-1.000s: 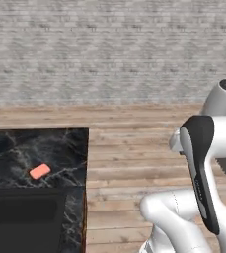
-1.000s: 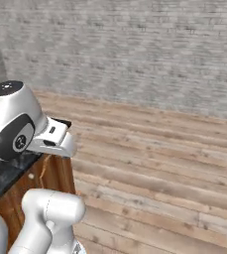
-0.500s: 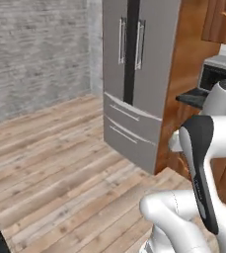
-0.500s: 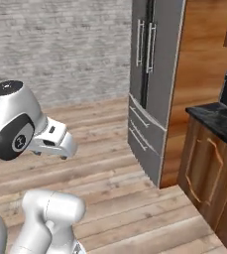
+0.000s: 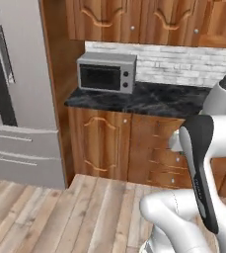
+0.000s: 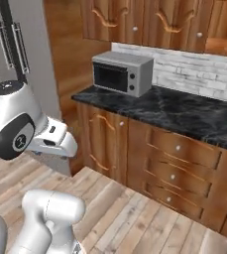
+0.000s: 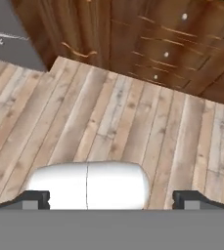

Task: Open the cabinet. Pick the bar soap and place it next to the sink. Then close the cabinet.

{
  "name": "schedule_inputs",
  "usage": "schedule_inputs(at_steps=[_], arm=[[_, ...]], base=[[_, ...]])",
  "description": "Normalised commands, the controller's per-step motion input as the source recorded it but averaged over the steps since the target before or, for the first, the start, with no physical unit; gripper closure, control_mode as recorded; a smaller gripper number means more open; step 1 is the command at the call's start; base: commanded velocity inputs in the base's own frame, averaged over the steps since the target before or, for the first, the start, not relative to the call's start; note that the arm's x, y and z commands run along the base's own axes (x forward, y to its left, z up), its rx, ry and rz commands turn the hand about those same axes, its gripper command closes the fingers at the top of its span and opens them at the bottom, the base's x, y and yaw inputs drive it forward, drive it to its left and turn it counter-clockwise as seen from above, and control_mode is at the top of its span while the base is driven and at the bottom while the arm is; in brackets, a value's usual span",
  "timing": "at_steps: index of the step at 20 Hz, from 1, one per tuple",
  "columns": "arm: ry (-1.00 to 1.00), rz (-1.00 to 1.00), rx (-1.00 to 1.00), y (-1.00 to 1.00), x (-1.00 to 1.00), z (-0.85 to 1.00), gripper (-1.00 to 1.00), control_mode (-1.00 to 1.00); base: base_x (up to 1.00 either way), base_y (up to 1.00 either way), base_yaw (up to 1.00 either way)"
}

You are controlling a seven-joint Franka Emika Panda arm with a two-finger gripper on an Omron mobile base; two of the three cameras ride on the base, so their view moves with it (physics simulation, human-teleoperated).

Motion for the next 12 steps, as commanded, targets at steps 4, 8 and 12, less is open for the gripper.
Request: schedule_inputs(at_steps=[4, 8, 12], arm=[[0.0, 0.0, 0.0, 0.0, 0.0, 0.0, -1.0, 1.0], [0.0, 0.0, 0.0, 0.0, 0.0, 0.0, -1.0, 1.0], [0.0, 0.0, 0.0, 0.0, 0.0, 0.0, -1.0, 1.0]], base=[[0.0, -0.41, -0.97], [0.0, -0.37, -0.84], [0.19, -0.06, -0.03]])
